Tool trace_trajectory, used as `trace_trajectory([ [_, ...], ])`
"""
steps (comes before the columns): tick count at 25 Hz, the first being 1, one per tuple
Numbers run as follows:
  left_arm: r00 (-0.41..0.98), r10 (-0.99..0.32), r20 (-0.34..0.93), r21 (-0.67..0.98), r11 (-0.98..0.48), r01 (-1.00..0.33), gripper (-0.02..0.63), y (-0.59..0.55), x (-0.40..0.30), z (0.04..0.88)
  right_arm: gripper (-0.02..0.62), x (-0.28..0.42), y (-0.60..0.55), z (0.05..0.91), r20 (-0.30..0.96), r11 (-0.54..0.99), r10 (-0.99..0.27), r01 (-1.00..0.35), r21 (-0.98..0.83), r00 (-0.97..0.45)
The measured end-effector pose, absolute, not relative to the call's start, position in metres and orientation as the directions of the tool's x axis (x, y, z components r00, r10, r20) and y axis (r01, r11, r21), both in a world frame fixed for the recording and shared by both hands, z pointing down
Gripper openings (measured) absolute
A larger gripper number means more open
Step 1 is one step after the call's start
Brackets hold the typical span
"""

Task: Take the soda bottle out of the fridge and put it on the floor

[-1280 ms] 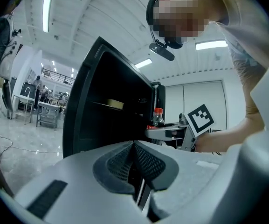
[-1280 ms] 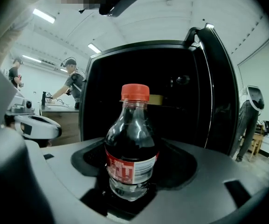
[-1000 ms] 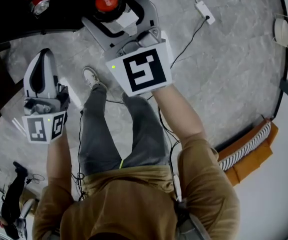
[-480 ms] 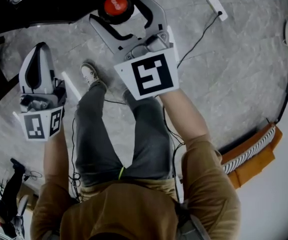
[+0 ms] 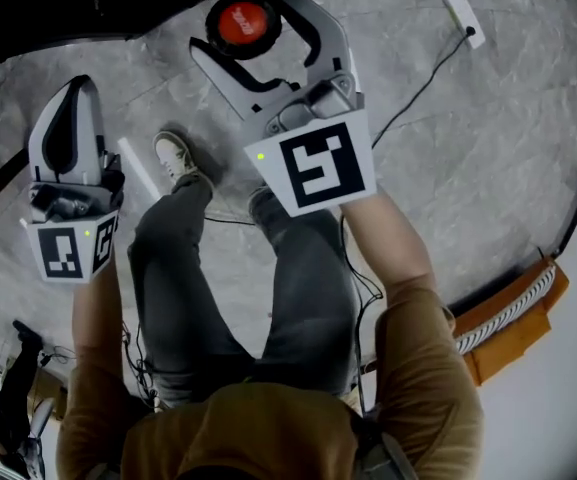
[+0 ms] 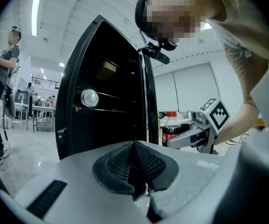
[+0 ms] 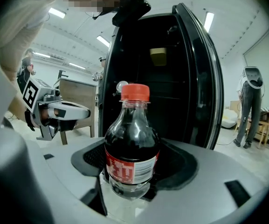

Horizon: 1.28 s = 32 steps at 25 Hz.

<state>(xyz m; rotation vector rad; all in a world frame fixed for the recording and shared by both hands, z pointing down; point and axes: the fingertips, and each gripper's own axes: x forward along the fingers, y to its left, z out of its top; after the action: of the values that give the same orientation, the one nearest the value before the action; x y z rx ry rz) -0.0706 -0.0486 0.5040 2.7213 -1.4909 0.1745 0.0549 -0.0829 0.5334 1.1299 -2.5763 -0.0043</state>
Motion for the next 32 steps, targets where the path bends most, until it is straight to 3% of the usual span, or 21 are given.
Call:
trace_trajectory([
  [16,0.646,-0.750,0.142,-0.041,-0.656,-0.754,0.002,-0.062,-0.065,0.699,0.298,0.034,-0.090,0.728,0.340,0.762,-0.637,-0.632,0.143,-0.692],
  [26,0.708,-0.692,0.142,0.005,-0.715,-0.700,0.002,-0.090,-0.044,0.775,0.298,0.033,-0.093,0.805,0.354,0.804,-0.588,-0.575,0.154,-0.727],
  [32,0.706,-0.671,0.224,-0.047,-0.732,-0.680,0.002,-0.098,-0.040,0.813,0.298,0.038,-0.099,0.838,0.322,0.794,-0.602,-0.592,0.140,-0.731],
])
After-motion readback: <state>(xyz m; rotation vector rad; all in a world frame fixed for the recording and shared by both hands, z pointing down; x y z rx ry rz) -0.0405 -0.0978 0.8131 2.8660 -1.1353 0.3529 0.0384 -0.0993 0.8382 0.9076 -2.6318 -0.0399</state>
